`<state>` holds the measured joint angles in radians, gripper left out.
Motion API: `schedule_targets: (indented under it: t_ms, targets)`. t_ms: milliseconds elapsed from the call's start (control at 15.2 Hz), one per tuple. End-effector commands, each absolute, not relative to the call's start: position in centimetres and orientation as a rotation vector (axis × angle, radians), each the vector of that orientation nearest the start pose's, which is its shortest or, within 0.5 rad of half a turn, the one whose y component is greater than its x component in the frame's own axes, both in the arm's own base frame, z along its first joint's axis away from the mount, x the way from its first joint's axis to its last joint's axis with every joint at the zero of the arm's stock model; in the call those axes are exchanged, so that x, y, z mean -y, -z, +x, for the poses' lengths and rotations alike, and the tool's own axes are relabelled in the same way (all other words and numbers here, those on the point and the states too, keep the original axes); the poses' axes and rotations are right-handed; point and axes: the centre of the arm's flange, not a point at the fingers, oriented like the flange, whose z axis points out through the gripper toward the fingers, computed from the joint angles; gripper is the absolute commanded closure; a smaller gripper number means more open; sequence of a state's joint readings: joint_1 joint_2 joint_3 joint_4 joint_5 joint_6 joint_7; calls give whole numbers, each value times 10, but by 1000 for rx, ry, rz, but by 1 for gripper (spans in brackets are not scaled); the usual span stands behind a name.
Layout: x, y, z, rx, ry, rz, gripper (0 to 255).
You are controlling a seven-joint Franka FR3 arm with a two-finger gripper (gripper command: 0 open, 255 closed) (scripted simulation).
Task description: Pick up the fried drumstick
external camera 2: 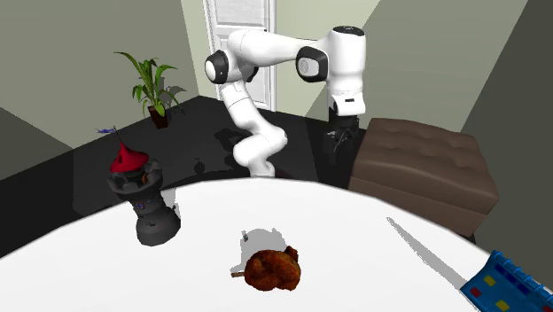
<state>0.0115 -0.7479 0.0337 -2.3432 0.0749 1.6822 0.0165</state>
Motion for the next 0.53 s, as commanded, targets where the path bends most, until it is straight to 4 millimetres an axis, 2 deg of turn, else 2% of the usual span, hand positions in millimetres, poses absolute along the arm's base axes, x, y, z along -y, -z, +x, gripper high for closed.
schedule_targets:
  t_ms: [0, 462]
  targets:
    - [-25, -595, 328, 24, 131, -3085, 0]
    - [67, -589, 325, 144, 213, -3084, 0]
